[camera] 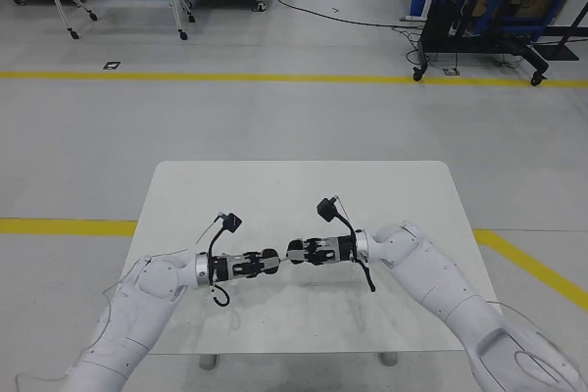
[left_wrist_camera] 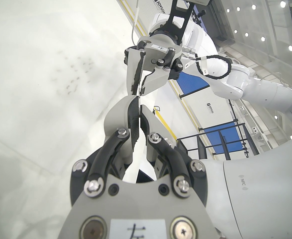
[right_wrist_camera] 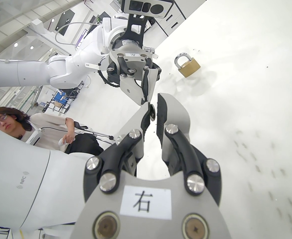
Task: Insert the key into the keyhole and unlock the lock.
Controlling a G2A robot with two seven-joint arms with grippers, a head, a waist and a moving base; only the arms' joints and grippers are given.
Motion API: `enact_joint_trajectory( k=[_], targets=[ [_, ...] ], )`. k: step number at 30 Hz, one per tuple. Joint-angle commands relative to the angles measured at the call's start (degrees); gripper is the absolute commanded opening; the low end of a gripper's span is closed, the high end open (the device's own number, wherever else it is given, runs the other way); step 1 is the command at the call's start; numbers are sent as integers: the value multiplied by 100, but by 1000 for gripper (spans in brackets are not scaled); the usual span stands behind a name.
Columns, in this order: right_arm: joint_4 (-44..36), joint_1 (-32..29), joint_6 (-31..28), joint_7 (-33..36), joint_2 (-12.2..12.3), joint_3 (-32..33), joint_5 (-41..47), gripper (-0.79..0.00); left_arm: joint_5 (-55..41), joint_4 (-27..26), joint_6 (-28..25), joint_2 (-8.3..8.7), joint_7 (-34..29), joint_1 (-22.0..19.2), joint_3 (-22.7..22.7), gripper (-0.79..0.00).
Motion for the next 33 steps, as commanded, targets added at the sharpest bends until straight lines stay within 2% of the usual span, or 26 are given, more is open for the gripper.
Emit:
enact_joint_trajectory(
  k=[1,5,6,8,9,14,16,23,28,33],
  targets=[
    [7,10,-16,-16,1,-40,12,-785,-5,1,-6,6,15,-1,6,-785],
    [23,24,-49,-48,5,-129,114,-785,12,11,32,16,62,-17,23,-785],
    [25,26,-61,-61,8,-146,167,-785,18,12,39,17,95,-20,23,-526],
    [53,39,-95,-94,19,-159,262,-785,23,6,36,20,141,-17,32,-142],
    [72,49,-117,-116,25,-157,285,-785,8,1,16,22,183,-15,24,0],
    [46,25,-269,-269,74,-79,612,-785,-84,0,-160,50,490,44,-120,0],
    [-25,-21,-269,-269,135,90,835,-785,80,10,-253,70,829,91,-256,0],
    [-584,-586,-269,-331,535,1299,1368,-785,51,-166,-613,129,1510,349,-611,0],
    [-1295,-1378,-269,-268,833,2436,1553,-785,51,-166,-613,129,1510,349,-611,0],
    [-1295,-1378,-269,-268,833,2436,1553,-785,51,-166,-613,129,1510,349,-611,0]
  ],
)
